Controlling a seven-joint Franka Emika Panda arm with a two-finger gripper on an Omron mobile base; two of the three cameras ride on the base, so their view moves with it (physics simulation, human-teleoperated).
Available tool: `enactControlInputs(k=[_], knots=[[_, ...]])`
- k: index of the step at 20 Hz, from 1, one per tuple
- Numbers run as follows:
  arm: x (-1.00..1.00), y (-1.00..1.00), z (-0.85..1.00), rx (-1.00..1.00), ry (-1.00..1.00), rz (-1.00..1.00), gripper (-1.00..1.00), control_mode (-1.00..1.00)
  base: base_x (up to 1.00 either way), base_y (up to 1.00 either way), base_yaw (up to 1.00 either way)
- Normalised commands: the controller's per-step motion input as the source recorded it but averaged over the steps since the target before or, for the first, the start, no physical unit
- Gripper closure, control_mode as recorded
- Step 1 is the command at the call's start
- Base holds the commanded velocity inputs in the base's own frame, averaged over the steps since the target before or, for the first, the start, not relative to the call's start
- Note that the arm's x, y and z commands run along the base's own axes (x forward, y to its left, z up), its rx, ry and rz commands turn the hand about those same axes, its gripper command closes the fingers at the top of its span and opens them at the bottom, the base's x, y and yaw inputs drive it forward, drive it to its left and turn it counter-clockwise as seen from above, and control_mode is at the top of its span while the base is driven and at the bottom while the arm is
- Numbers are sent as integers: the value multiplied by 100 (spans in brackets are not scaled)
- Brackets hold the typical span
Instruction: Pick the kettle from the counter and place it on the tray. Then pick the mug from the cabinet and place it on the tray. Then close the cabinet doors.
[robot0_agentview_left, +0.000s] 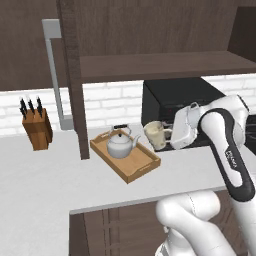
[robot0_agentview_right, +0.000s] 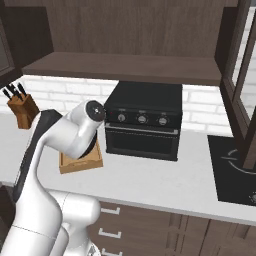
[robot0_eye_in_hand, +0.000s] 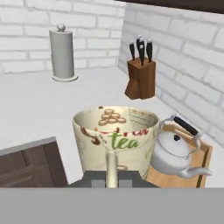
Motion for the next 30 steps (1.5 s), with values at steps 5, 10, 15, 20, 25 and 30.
enactControlInputs(k=[5,10,15,20,25,30], knots=[[20,0,-74,0,0,5,100,-100,0,0,0],[16,0,-61,0,0,7,100,-100,0,0,0],[29,0,-49,0,-1,6,100,-100,0,0,0],[49,0,-24,0,-1,5,100,-100,0,0,0],[54,0,-26,0,0,6,100,-100,0,0,0],[45,0,-27,0,0,8,100,-100,0,0,0]])
